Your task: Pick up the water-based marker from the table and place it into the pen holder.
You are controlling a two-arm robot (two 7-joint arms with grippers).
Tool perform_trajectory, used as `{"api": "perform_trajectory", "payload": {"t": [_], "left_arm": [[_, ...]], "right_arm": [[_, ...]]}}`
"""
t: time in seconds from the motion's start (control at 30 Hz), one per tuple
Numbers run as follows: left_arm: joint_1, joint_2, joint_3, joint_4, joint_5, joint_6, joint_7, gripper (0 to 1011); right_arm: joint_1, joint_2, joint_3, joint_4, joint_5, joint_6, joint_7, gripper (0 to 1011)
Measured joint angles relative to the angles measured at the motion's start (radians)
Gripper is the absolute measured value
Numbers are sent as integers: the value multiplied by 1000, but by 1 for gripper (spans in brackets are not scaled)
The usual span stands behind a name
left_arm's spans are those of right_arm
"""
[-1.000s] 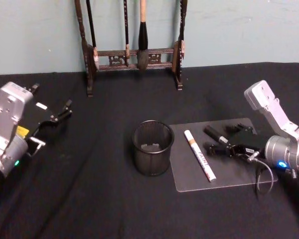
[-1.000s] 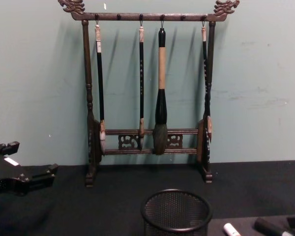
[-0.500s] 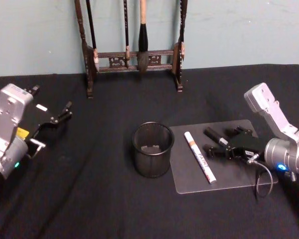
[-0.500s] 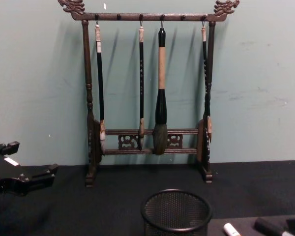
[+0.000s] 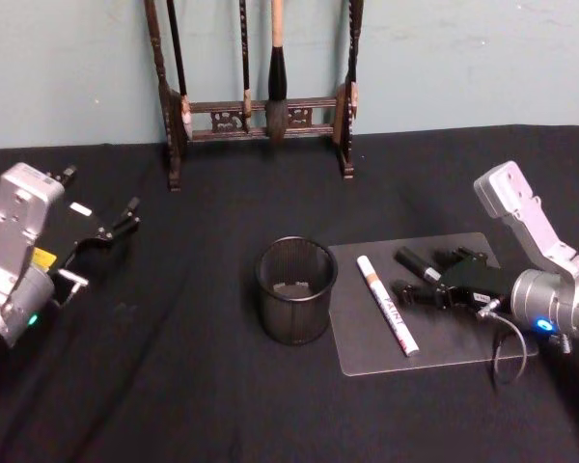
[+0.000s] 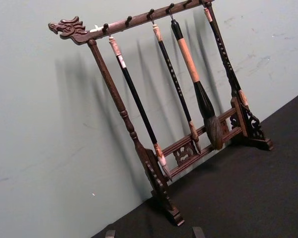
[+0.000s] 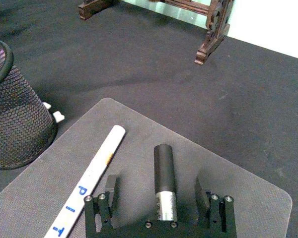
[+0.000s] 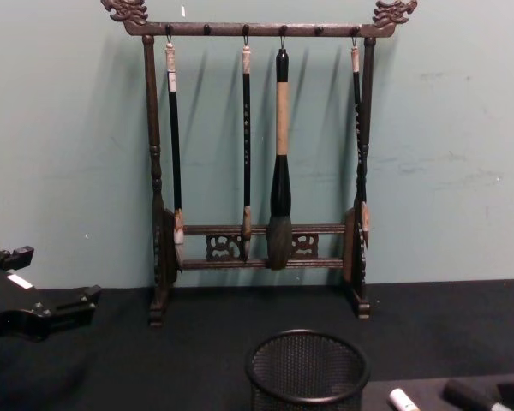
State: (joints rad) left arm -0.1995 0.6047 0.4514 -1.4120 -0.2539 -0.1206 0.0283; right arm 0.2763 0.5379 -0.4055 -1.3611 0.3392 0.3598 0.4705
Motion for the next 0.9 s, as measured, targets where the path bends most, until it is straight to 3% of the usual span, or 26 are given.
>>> {"api": "perform_trajectory", "payload": {"t": [0.7,0.9], "left_arm": [[0,0,0,0,0,0,0,1001],[0,0,0,0,0,0,0,1001]], "right_arm": [[0,0,-5,2,-8,3,-6,1002],[0,0,-5,2,-8,3,-7,878]]}}
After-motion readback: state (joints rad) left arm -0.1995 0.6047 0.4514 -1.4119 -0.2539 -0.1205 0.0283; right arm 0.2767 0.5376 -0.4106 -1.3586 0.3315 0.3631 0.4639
